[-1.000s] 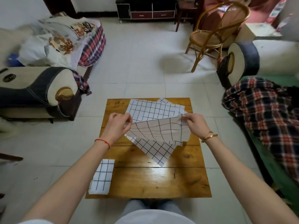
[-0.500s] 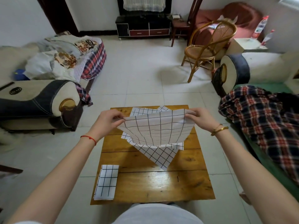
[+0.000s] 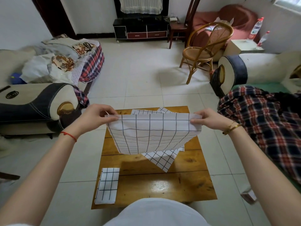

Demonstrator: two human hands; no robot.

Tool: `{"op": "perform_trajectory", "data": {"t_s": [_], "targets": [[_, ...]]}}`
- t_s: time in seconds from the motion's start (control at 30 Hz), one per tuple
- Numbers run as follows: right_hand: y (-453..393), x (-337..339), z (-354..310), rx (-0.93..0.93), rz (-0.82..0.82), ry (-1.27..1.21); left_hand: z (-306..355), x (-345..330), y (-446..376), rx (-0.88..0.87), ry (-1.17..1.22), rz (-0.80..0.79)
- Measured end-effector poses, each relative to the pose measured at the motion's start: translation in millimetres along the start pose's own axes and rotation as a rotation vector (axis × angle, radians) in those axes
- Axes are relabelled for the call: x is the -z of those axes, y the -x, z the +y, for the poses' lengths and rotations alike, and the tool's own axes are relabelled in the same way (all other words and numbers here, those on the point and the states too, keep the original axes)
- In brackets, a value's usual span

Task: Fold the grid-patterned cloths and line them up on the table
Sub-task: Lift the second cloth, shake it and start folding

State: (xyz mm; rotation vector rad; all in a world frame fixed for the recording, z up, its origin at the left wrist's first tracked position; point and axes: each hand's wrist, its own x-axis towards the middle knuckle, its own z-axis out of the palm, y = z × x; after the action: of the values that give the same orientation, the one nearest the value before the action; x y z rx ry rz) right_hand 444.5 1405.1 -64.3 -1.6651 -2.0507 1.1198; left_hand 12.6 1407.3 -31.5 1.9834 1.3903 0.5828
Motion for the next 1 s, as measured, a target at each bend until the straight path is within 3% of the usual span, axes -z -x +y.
{"op": "perform_trajectory", "data": {"t_s": [0.47,1.0], "targets": [[-16,1,8,-0.048,-0.007,-0.143,-13,-4,-30,0.112,0.15,-0.061],[-148,-80,86,-0.298,0.243,-0.02,-141,-105,-129,0.342,0.074,0.042]]}}
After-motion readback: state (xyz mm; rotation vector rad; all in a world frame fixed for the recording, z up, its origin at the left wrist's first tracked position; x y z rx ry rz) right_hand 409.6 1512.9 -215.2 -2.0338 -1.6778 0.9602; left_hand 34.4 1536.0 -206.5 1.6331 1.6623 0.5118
